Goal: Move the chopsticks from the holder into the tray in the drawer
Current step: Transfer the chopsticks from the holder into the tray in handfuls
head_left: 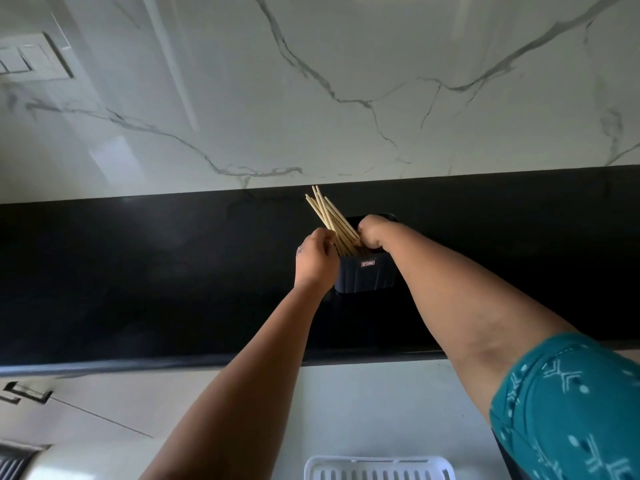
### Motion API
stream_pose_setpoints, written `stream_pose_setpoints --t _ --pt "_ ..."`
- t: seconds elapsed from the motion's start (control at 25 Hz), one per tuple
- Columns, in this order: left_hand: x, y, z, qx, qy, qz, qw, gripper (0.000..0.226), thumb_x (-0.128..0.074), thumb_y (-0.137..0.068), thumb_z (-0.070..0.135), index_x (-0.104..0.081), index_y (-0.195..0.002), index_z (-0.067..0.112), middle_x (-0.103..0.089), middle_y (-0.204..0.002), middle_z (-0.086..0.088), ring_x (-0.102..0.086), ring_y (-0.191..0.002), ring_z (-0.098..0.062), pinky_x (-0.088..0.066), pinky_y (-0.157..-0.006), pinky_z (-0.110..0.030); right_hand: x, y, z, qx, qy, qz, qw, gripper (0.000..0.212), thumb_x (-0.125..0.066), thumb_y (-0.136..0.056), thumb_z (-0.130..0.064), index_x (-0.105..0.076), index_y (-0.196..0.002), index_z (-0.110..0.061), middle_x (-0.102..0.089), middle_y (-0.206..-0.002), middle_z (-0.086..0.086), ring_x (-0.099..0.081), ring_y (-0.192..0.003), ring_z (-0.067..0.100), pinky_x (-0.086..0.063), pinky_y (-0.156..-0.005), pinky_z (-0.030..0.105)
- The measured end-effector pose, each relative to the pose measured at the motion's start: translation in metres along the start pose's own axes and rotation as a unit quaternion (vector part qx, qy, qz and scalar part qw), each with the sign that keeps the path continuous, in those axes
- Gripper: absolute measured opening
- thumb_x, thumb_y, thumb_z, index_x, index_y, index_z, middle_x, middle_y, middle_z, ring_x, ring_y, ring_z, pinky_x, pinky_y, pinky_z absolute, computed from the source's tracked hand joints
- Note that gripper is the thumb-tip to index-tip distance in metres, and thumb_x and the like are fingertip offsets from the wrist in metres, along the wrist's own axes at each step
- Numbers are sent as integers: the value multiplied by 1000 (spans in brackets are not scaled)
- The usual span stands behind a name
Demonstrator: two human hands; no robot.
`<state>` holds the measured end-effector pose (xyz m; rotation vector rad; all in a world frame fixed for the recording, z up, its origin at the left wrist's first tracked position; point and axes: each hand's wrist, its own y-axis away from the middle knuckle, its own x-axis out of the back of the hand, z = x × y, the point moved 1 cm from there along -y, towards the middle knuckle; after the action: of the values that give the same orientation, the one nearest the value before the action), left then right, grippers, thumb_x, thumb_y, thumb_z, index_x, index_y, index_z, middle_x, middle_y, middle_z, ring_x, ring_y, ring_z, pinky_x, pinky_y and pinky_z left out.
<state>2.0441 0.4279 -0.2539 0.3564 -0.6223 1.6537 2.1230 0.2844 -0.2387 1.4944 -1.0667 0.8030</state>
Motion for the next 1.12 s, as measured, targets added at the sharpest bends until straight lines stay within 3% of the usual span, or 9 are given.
stream_pose_setpoints --t 0.16,0.28,0.44,0.52,0.68,0.76,0.92,1.0,1.12 --pt "0 2 3 -13 5 -2 1000 27 -47 -92 12 -60 -116 10 -65 -109 -8 -59 -102 -21 -51 -90 -39 5 2 1 12 10 83 996 37 -60 -94 -32 -56 -117 -3 -62 -119 14 -61 -108 30 -49 -87 34" --pt "2 3 7 -9 19 -3 1000 29 -49 -91 13 -59 -118 10 -64 -112 -8 -59 -104 -21 -51 -92 -40 7 5 10 25 -97 146 984 24 -64 -91 -26 -57 -100 -6 -64 -112 13 -61 -96 25 -44 -73 30" --pt "9 10 24 17 64 7 998 29 -51 -88 10 -59 -117 10 -63 -110 -4 -59 -105 -20 -52 -93 -38 22 29 9 69 -265 202 940 9 -62 -93 -21 -62 -99 -14 -65 -94 -1 -63 -83 14 -37 -55 15" --pt "14 17 40 35 125 22 991 26 -55 -90 17 -60 -115 13 -64 -103 2 -62 -101 -16 -53 -90 -33 36 53 3 102 -299 263 912 9 -58 -95 -22 -62 -99 -15 -63 -89 -5 -62 -82 13 -38 -55 14" --pt "26 48 91 33 251 33 967 59 -59 -81 61 -57 -122 19 -63 -111 11 -59 -103 -2 -47 -86 -15 48 127 -10 136 -224 357 896 18 -41 -99 -30 -53 -96 -17 -64 -81 -4 -61 -72 19 -46 -58 26" --pt "33 72 113 34 317 39 947 56 -60 -73 69 -62 -110 27 -67 -102 18 -62 -97 2 -50 -81 -14 31 168 -15 154 -113 368 910 22 -38 -100 -30 -55 -100 -16 -69 -85 4 -66 -71 23 -52 -61 33" --pt "28 119 94 176 349 119 913 23 -60 -85 43 -67 -76 22 -70 -75 4 -68 -75 -14 -52 -61 -26 -39 223 -15 148 63 399 903 14 -52 -95 -17 -53 -108 -11 -70 -94 10 -71 -77 26 -58 -64 34" --pt "18 146 63 272 380 80 881 17 -61 -89 28 -68 -82 15 -70 -80 -4 -68 -75 -18 -54 -63 -29 -83 241 -10 150 66 351 922 18 -53 -94 -16 -50 -111 -14 -68 -99 10 -69 -85 29 -54 -72 36" --pt "11 192 11 389 474 35 789 14 -57 -92 10 -64 -99 -1 -69 -85 -15 -69 -74 -22 -58 -65 -28 -153 257 26 68 47 237 968 36 -46 -91 -6 -44 -125 -19 -59 -119 8 -56 -110 33 -42 -97 46"
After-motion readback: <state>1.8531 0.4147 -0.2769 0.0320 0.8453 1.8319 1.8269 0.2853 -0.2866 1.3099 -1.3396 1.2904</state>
